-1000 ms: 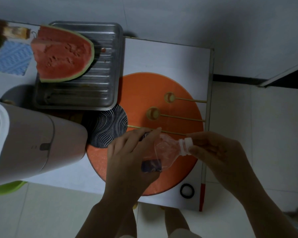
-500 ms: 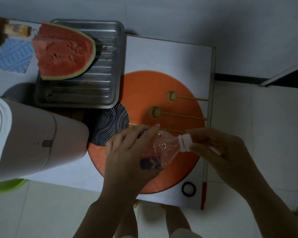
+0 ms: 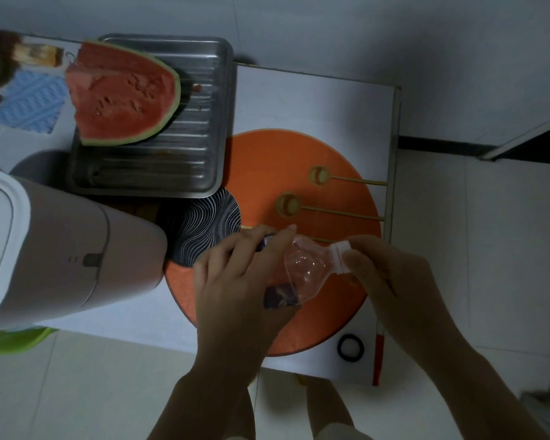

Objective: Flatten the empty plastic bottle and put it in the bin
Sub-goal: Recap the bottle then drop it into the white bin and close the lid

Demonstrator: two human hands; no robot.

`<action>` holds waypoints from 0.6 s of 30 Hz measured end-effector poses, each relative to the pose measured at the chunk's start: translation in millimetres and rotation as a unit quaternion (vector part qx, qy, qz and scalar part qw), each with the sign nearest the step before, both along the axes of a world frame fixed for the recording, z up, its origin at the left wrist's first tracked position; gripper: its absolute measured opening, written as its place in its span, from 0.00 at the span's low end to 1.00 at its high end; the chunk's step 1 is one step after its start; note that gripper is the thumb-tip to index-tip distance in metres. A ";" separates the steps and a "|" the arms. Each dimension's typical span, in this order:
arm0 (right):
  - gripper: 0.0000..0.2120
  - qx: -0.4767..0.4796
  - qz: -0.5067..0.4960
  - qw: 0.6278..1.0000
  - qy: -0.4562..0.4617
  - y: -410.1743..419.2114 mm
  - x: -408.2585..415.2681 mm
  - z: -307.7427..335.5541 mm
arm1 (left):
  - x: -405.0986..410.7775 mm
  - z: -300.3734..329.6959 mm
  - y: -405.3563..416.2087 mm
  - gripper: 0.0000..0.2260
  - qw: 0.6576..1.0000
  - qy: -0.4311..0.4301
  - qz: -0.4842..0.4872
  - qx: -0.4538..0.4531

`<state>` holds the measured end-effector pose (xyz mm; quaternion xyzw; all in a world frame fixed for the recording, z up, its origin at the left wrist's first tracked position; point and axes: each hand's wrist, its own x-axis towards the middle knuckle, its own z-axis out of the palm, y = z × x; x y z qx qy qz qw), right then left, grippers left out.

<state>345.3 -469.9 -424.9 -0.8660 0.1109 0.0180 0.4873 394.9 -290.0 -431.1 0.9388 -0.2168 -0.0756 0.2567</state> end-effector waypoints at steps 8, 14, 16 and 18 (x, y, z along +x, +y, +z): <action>0.14 0.025 0.073 0.997 -0.022 -15.9 1.3 4.5 | 3.0 0.5 3.1 0.42 1.000 0.023 0.009 -0.017; 0.12 -0.046 0.050 0.997 -0.033 -3.5 6.2 3.5 | -1.8 4.3 -1.7 0.41 0.998 0.025 0.039 -0.043; 0.12 -0.048 0.028 0.998 -0.028 2.0 7.0 5.6 | -1.2 7.6 -3.1 0.40 0.998 0.022 0.042 -0.035; 0.13 -0.045 0.014 0.999 -0.022 6.5 7.7 10.0 | 0.0 13.3 -3.3 0.40 0.998 0.018 0.043 -0.030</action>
